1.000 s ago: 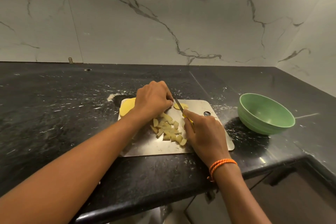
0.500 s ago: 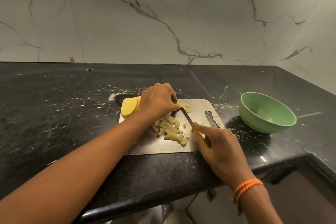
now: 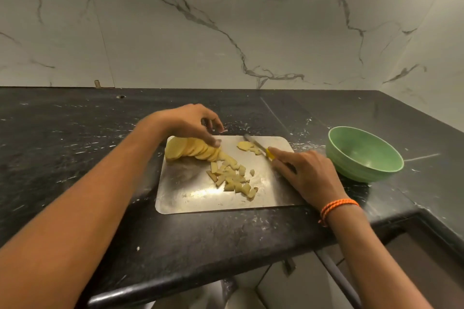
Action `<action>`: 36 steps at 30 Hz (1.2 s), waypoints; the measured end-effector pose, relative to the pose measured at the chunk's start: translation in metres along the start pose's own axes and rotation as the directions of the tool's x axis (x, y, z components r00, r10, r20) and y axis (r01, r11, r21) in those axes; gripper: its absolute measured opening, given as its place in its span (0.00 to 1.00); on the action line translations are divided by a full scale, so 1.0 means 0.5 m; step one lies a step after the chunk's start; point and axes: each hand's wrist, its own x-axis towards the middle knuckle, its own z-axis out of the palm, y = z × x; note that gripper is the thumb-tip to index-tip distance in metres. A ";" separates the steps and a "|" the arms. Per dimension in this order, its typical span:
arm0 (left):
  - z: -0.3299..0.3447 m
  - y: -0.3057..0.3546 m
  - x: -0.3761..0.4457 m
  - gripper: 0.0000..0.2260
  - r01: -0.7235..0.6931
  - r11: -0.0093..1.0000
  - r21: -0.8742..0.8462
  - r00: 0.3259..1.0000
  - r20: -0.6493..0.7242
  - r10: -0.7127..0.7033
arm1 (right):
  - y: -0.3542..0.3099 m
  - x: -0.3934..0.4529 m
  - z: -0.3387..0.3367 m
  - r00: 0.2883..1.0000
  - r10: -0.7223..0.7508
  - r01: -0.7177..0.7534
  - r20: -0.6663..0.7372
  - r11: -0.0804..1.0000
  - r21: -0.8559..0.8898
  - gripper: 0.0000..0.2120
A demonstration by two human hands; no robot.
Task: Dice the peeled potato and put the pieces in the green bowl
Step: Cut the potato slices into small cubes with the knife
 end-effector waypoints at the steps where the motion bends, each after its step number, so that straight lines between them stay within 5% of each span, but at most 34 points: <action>1: -0.002 -0.006 0.000 0.21 0.015 1.000 0.001 0.995 0.099 -0.015 | -0.002 -0.007 -0.005 1.000 -0.030 0.030 0.006 0.999 0.015 0.17; 6: -0.013 -0.009 -0.003 0.30 0.055 0.998 0.002 0.965 0.257 -0.054 | -0.007 -0.033 -0.020 0.989 -0.094 0.077 0.117 0.987 0.144 0.21; 12: -0.059 -0.049 -0.031 0.23 0.229 0.973 0.038 0.967 0.110 -0.232 | -0.009 -0.026 -0.005 0.997 0.016 -0.002 -0.074 0.982 0.191 0.16; 15: -0.062 -0.051 -0.038 0.24 0.335 0.941 -0.034 0.925 0.203 -0.322 | -0.036 -0.020 0.018 0.999 0.019 -0.011 -0.047 0.986 0.165 0.16; 20: -0.068 -0.048 -0.044 0.21 0.327 0.938 -0.116 0.930 0.217 -0.297 | -0.047 -0.027 0.025 1.000 0.000 0.004 -0.012 0.937 0.348 0.16; 27: -0.066 -0.056 -0.050 0.16 0.330 0.917 -0.224 0.935 0.207 -0.287 | -0.064 -0.036 0.017 1.000 -0.004 0.007 -0.012 0.941 0.337 0.16; 36: -0.051 0.038 -0.041 0.14 -0.012 0.962 -0.273 0.969 -0.242 -0.057 | -0.051 -0.044 0.023 0.936 0.288 -0.207 -0.202 0.915 0.345 0.14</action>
